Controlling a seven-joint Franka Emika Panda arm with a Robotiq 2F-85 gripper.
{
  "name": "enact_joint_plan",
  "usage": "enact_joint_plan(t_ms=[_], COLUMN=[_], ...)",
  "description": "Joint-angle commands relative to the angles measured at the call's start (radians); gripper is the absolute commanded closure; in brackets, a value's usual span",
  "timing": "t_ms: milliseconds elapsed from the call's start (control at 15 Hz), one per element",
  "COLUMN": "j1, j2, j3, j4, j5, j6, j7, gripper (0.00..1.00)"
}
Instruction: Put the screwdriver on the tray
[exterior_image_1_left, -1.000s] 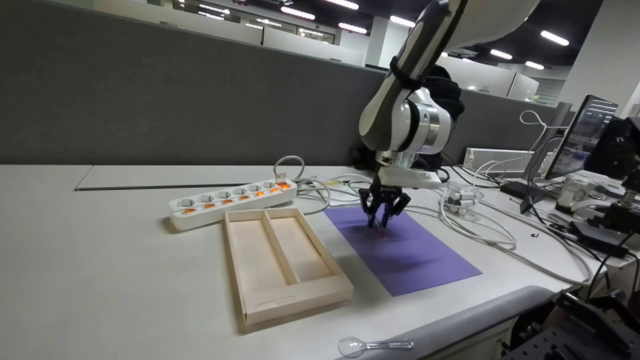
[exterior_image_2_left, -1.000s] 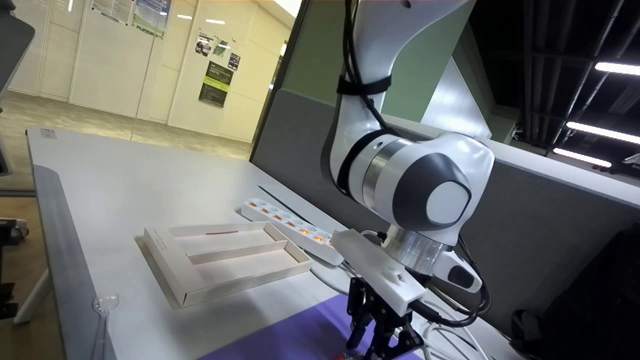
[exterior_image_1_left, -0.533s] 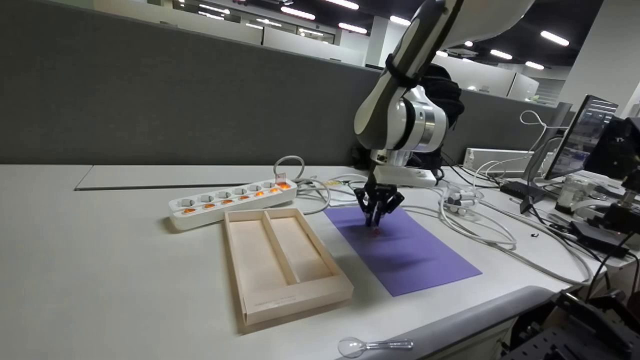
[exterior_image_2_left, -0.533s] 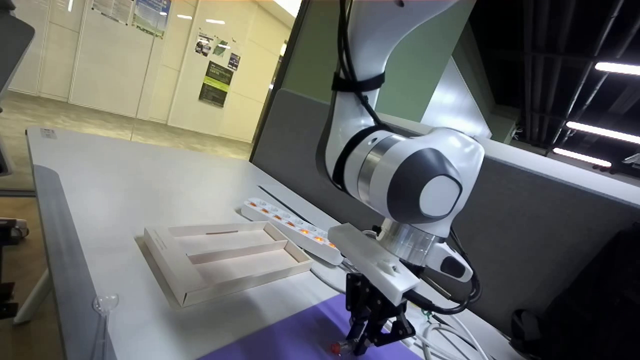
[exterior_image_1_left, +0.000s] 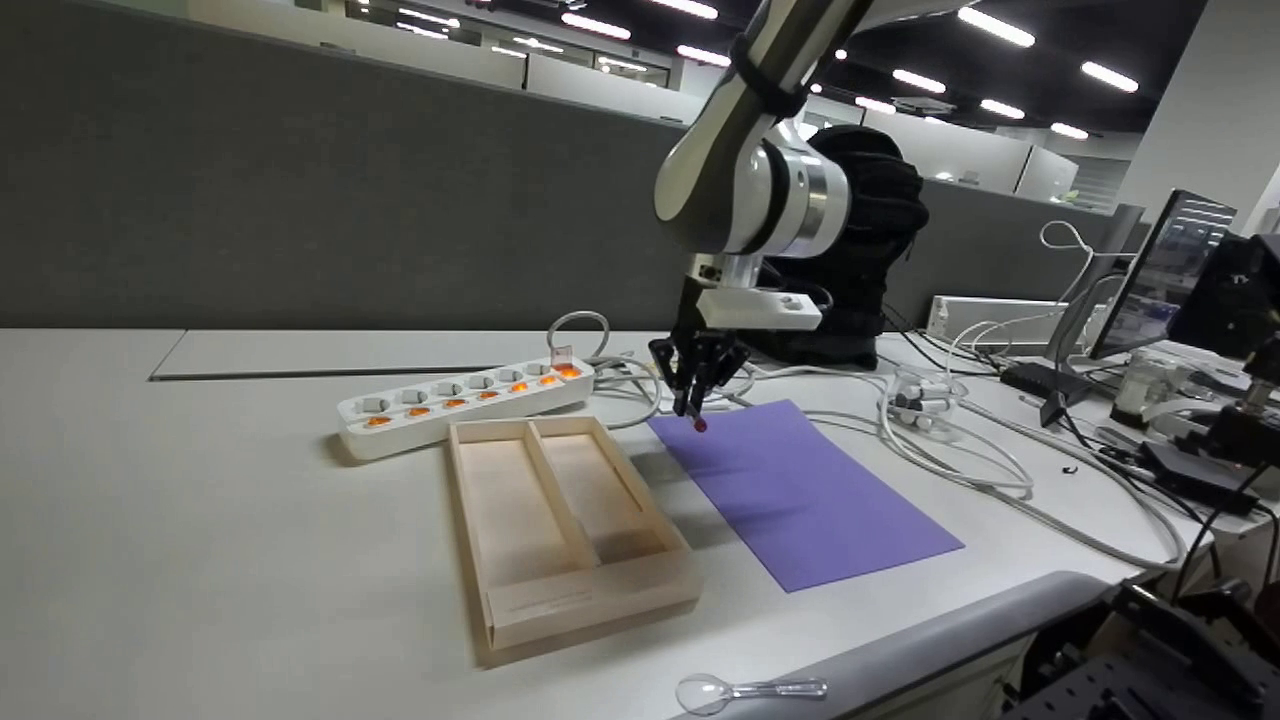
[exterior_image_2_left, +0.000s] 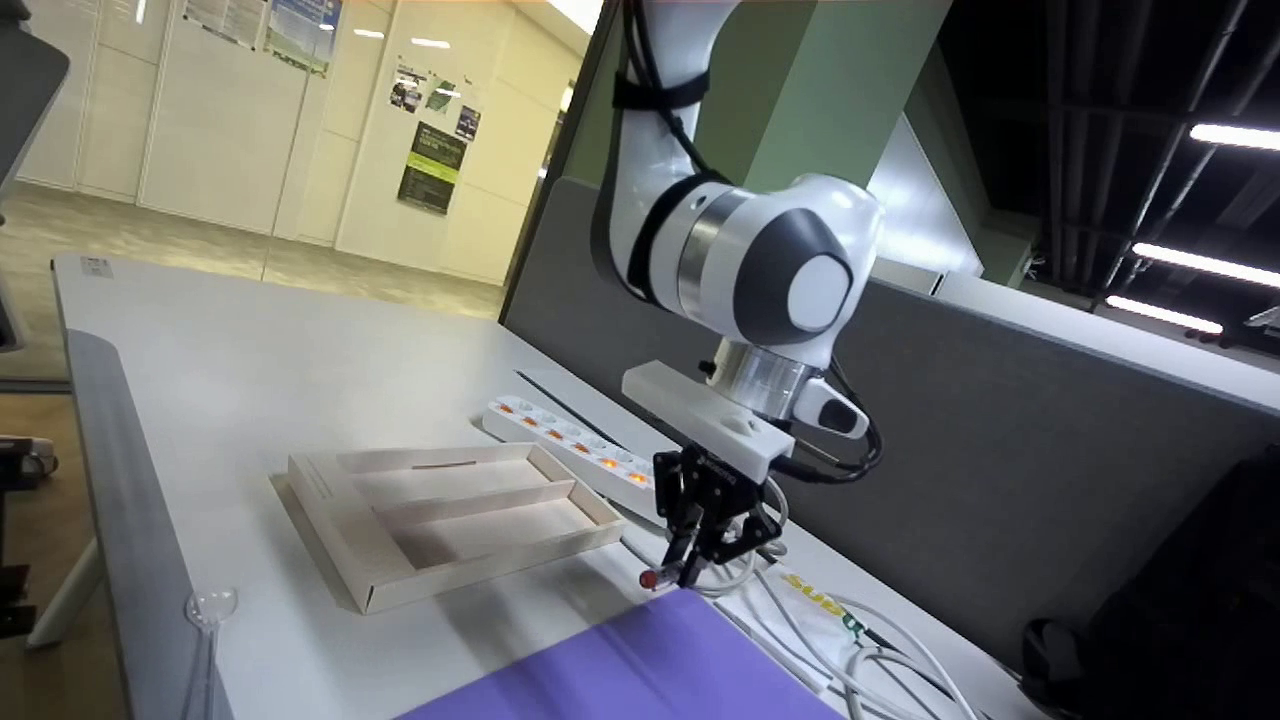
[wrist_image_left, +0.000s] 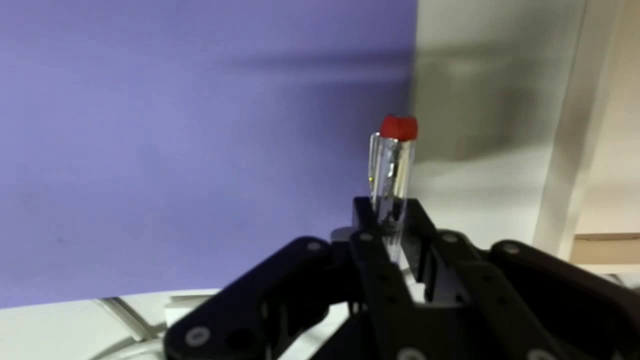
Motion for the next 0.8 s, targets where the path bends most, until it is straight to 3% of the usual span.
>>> enact_joint_plan(t_ms=[0,400,733], j1=[0.003,-0.013,0.009], j2=[-0.039,-0.036,-0.029], j3=[0.041,0.119,0.134], j4=[-0.002,0.006,-0.002], j5=[-0.013,0.013,-0.005], j6=[-0.061,-0.139,-0.109], j7=[-0.049,-0.164,-0.202], gripper=[0.95,0.95,0.95])
